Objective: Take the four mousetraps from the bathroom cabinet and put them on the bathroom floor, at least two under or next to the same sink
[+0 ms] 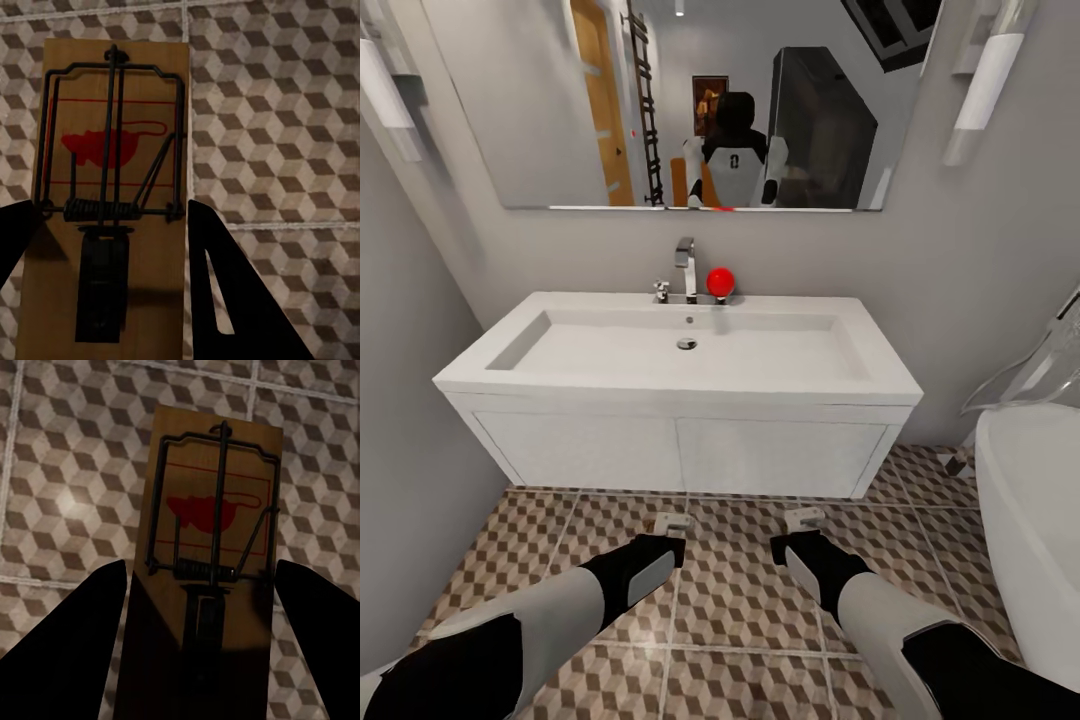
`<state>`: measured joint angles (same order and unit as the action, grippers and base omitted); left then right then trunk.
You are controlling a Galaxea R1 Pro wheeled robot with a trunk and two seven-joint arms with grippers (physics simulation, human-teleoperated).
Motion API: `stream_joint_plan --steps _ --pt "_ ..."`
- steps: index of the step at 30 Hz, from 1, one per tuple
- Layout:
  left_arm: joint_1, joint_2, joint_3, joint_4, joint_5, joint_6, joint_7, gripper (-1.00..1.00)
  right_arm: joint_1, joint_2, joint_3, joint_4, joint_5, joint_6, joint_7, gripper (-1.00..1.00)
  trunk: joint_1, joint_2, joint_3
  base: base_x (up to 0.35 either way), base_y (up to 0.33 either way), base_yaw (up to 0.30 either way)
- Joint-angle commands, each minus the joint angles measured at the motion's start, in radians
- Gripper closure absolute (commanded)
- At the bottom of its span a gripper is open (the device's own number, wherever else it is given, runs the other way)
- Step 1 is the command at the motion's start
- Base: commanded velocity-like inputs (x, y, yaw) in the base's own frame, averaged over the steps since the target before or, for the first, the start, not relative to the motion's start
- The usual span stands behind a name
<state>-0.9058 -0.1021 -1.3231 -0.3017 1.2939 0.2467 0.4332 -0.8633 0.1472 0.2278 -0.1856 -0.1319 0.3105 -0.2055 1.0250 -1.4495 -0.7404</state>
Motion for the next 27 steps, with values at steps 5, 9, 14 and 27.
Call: stream_joint_plan --steps 5,9,14,27 --pt "-0.001 0.006 -0.007 0.0 0.001 0.005 0.007 1.0 0.0 0.001 0.008 -0.002 -0.011 0.005 -0.006 1.0 0.0 0.0 -0.001 0.0 0.0 -0.024" --pt "-0.002 0.013 -0.006 0.011 0.001 0.003 0.02 1.0 0.0 0.001 0.008 -0.002 -0.011 0.005 -0.006 1.0 0.0 0.0 0.001 0.0 0.0 -0.156" --pt "-0.002 0.016 -0.005 0.013 0.001 -0.054 0.056 1.0 0.0 -0.001 0.008 -0.003 -0.011 0.005 -0.006 1.0 0.0 0.0 0.001 0.0 0.0 -0.026" --pt "-0.002 0.016 -0.004 0.013 0.002 -0.064 0.061 1.0 0.0 0.003 0.008 -0.002 -0.012 0.005 -0.006 1.0 0.05 -0.091 -0.039 0.0 0.0 0.0"
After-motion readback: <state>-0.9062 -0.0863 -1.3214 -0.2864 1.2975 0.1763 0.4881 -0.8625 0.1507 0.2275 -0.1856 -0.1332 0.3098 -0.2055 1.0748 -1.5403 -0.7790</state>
